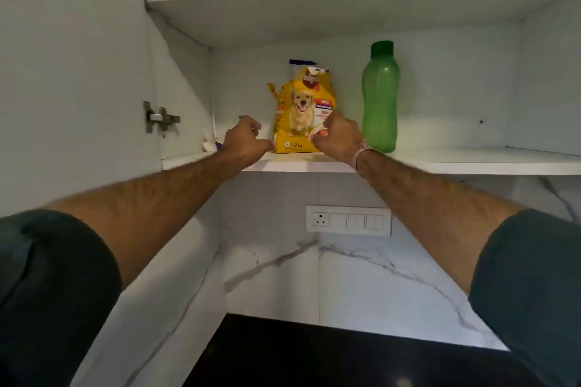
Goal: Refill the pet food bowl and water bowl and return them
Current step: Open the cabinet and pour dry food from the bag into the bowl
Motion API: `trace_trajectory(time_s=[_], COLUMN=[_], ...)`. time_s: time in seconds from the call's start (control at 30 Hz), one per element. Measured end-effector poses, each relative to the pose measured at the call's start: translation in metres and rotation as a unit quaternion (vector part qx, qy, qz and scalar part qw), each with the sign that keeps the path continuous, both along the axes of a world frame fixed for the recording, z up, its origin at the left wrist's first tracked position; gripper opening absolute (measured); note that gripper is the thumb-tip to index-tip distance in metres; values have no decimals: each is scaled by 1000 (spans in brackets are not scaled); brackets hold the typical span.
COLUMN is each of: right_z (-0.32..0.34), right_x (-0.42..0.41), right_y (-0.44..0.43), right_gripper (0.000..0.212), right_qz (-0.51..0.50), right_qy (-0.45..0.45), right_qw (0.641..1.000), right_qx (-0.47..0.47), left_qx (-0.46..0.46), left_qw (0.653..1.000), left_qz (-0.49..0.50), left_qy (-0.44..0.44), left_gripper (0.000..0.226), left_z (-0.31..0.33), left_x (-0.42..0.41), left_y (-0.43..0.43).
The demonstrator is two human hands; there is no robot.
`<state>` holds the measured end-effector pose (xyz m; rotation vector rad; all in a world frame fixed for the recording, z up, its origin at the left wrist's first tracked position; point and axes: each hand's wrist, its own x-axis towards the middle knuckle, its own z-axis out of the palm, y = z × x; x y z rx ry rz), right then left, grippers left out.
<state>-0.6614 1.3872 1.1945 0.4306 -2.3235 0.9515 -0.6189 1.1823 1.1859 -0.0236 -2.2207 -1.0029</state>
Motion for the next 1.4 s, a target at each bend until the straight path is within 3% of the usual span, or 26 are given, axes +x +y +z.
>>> trace_trajectory(time_s=[0.1, 0.27, 0.37, 0.47, 0.57, 0.8, 0.93, 1.03, 1.17, 1.3, 1.4], right_z=[12, 35, 47, 54, 53, 46, 41, 37, 33, 25, 18], right_x=[-46, -98, -122, -142, -154, -150, -121, -96, -55, -9, 20], right_y=[6, 9, 7, 5, 8, 22, 24, 23, 14, 2, -9], right_gripper=[60, 71, 70, 85, 91, 67, 72, 72, 59, 46, 58], right_qz=[5, 33, 69, 89, 111, 144, 143, 160, 205, 265, 275], right_qy=[-47, -208, -288, -324, -332, -344, -345, -347, -334, -313, -281], right_qw=[999, 976, 952, 941, 937, 926, 926, 921, 912, 895, 893], right_qx=[8, 65, 80, 41, -3, -49, -56, -73, -118, -172, -219], left_qx=[56, 80, 77, 83, 83, 110, 120, 124, 140, 159, 193], left_qw=[995, 966, 958, 952, 952, 954, 946, 941, 940, 937, 935], left_qz=[-5, -83, -121, -164, -180, -186, -218, -237, -242, -262, -272], left_qy=[-83, -230, -248, -244, -233, -207, -209, -207, -198, -166, -121], left_gripper=[77, 109, 105, 105, 86, 68, 82, 75, 70, 80, 84], left_z=[9, 28, 34, 32, 28, 23, 22, 22, 21, 18, 7], left_x=[-55, -116, -140, -157, -168, -157, -128, -98, -57, -23, -3], left_y=[2, 0, 0, 3, 4, 1, -10, -19, -30, -43, -52])
